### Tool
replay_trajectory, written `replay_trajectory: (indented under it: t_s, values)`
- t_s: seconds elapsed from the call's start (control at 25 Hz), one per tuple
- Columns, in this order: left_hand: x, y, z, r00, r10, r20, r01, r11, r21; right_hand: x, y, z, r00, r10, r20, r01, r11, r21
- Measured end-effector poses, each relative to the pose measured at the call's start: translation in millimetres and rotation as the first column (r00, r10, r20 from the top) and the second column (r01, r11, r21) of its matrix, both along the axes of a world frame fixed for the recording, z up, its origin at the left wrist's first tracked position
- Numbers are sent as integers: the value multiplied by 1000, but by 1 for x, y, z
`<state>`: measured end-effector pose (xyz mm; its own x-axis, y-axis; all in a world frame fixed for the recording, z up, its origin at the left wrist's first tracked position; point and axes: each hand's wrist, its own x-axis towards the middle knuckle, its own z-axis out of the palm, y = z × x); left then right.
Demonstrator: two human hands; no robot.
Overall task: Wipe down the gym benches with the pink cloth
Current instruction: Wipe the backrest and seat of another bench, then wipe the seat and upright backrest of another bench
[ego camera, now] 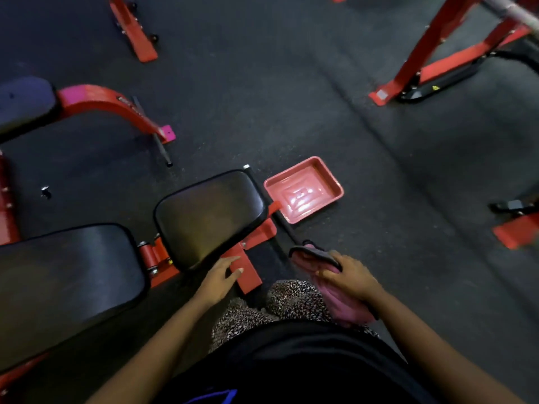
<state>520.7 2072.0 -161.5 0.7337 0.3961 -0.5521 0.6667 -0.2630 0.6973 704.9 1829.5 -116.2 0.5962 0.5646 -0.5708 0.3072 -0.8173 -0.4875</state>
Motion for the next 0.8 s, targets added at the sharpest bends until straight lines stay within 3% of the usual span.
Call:
replay_trajectory:
  t_s: [0.12, 0.24, 0.4, 0.6, 0.8]
  values:
    - [61, -20, -3, 997, -73, -17, 72, 996, -49, 5, -57, -8, 990, -138, 13, 138, 990, -15]
    - [140, -53, -8, 983, -182, 19, 182, 983, 1, 33, -109, -13, 949, -313, 21, 314, 949, -30]
    - [276, -131, -4, 959, -278, 46, 278, 960, 18, 106, -192, -14, 870, -493, -14, 493, 870, -22]
    - [396, -198, -3, 902, -429, 37, 426, 902, 70, 216, -301, -3, 798, -603, -3, 601, 796, -66]
    - [450, -216, -8, 939, -341, -37, 342, 940, 21, 335, -335, -6, 794, -608, 3, 607, 792, -65]
